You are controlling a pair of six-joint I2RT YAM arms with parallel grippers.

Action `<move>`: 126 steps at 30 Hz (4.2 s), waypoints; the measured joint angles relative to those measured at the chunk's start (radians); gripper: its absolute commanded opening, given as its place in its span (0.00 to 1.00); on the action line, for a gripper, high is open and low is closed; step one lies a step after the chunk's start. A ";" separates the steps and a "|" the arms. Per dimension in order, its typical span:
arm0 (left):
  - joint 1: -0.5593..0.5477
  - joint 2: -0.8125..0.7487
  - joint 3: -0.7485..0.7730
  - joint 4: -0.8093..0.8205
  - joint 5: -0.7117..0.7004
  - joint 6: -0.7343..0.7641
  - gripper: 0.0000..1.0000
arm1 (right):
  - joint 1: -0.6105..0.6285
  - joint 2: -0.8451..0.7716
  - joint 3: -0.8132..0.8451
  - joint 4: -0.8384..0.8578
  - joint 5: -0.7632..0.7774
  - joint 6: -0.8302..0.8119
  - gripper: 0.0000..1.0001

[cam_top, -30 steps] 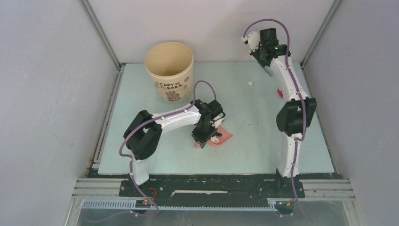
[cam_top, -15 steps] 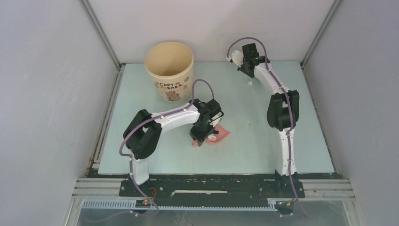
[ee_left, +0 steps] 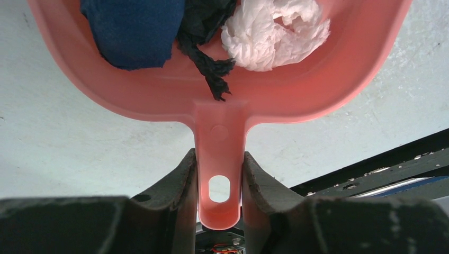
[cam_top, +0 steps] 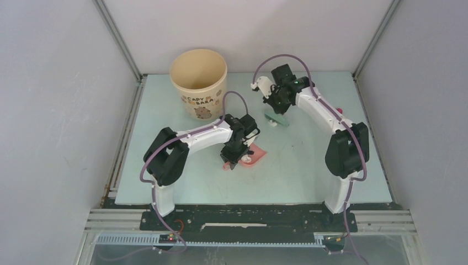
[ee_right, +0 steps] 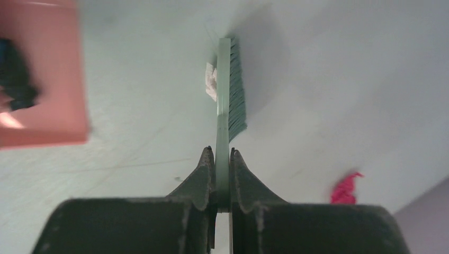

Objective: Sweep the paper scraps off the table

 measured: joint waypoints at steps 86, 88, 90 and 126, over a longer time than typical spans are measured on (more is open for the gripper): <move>-0.298 -0.272 -0.241 0.229 -0.306 -0.226 0.00 | -0.051 0.070 0.225 -0.149 0.064 0.105 0.00; -0.298 -0.239 -0.228 0.223 -0.306 -0.225 0.00 | -0.038 0.085 0.215 -0.158 0.069 0.104 0.00; -0.298 -0.217 -0.216 0.221 -0.306 -0.225 0.00 | -0.023 0.082 0.189 -0.164 0.067 0.104 0.00; -0.261 -0.248 -0.332 0.607 -0.396 -0.156 0.00 | -0.393 -0.557 -0.309 -0.064 -0.293 0.414 0.00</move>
